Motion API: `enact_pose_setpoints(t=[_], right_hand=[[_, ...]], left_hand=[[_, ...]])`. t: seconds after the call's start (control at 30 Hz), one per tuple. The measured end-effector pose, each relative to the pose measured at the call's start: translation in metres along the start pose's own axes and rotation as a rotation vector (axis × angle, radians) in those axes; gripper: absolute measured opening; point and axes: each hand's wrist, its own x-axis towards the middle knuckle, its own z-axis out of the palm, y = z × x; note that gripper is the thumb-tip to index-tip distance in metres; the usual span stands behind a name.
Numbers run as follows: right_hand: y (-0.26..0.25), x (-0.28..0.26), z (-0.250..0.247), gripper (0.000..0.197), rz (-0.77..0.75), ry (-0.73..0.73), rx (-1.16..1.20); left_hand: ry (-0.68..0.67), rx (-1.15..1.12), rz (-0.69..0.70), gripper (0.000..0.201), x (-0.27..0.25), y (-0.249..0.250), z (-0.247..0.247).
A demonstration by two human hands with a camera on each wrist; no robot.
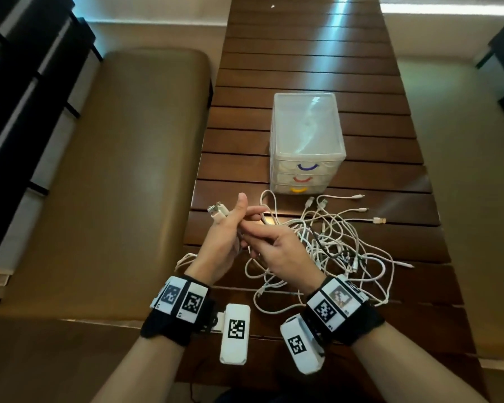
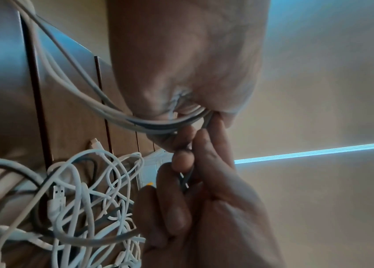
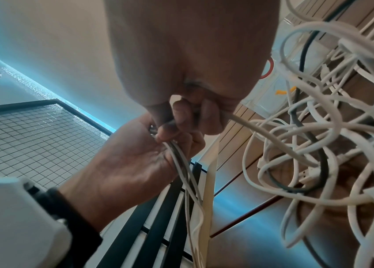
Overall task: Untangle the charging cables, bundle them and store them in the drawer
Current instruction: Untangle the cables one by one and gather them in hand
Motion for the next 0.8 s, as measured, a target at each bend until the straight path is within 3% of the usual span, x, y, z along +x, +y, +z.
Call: enact_pose_setpoints(t=[0.13,0.23,0.3,0.37,0.5,0.6,0.7,0.8], right_hand=[[-0.002,0.003,-0.004,0.033,-0.007,-0.002,-0.061],[-0.001,0.003,-0.004,0.041,-0.062,-0.001,-0.198],[0.003,0.003,-0.006,0.035,-0.041,0.039,-0.237],[0.008,0.003,-0.017,0.014,-0.008,0.048,-0.278],[0.017,0.003,-0.04,0.034,0.049,-0.119,-0.508],[0.021,0.005,-0.052,0.033,0.037,-0.163,-0.654],[0.026,0.009,-0.057,0.037,0.067,-0.165,-0.767],[0.029,0.01,-0.052,0.044,0.095,-0.147,-0.848]], left_hand=[[0.042,0.091,0.012,0.068,0.002,0.0,0.002],[0.115,0.085,0.116,0.063,0.004,0.007,0.006],[0.158,0.001,0.178,0.065,0.006,0.015,0.003],[0.139,-0.091,0.212,0.073,0.007,0.026,-0.007],[0.03,-0.215,0.252,0.08,0.002,0.049,-0.026],[0.005,-0.217,0.311,0.08,0.002,0.063,-0.036],[0.024,-0.071,0.356,0.076,-0.002,0.066,-0.043],[0.087,0.449,0.395,0.065,-0.012,0.054,-0.032]])
